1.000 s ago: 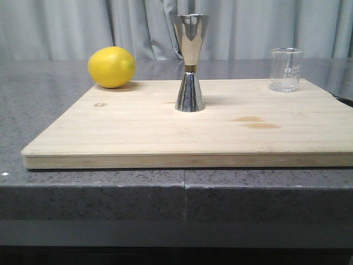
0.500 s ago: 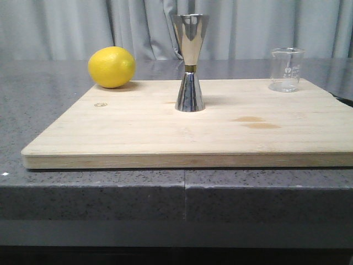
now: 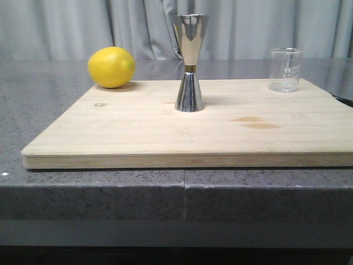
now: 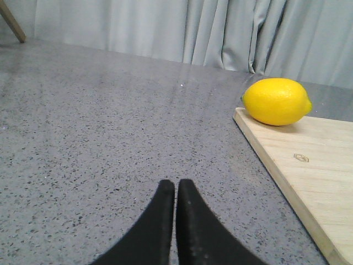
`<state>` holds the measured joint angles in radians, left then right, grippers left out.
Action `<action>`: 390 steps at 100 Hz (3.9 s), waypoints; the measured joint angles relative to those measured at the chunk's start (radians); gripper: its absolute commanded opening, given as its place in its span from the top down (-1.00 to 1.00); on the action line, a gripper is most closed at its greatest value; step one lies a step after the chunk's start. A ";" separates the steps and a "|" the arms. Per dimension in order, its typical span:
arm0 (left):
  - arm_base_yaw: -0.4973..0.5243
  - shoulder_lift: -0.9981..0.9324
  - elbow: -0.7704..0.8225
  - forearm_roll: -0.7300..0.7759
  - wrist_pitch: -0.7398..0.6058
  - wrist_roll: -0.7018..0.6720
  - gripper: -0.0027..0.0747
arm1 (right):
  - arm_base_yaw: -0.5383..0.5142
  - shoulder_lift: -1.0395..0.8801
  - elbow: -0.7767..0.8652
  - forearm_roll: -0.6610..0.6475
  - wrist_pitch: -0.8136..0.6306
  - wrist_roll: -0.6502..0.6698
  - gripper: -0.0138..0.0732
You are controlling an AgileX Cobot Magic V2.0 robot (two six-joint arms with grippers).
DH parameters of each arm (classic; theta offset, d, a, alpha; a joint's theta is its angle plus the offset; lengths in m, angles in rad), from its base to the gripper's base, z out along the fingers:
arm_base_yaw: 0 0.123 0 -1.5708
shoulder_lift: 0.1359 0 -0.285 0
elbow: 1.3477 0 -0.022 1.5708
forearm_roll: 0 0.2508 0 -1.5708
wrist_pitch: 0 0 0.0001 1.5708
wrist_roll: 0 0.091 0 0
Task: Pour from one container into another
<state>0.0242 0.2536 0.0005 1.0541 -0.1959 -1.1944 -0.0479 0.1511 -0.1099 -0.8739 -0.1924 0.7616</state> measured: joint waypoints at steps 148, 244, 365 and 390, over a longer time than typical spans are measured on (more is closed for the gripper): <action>-0.080 -0.260 0.002 -1.048 0.248 1.147 0.99 | 0.000 -0.004 0.000 0.000 -0.005 0.001 0.84; -0.080 -0.260 0.002 -1.046 0.256 1.161 0.99 | 0.001 -0.004 0.002 -0.036 -0.005 0.001 0.84; -0.080 -0.260 0.002 -1.044 0.258 1.161 0.99 | 0.082 -0.161 0.119 0.800 0.214 -0.665 0.84; -0.080 -0.260 0.002 -1.044 0.258 1.161 0.99 | 0.082 -0.161 0.119 0.800 0.221 -0.666 0.84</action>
<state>-0.0560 -0.0061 0.0026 0.0098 0.0622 -0.0335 0.0340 -0.0104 0.0092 -0.0739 0.0290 0.0955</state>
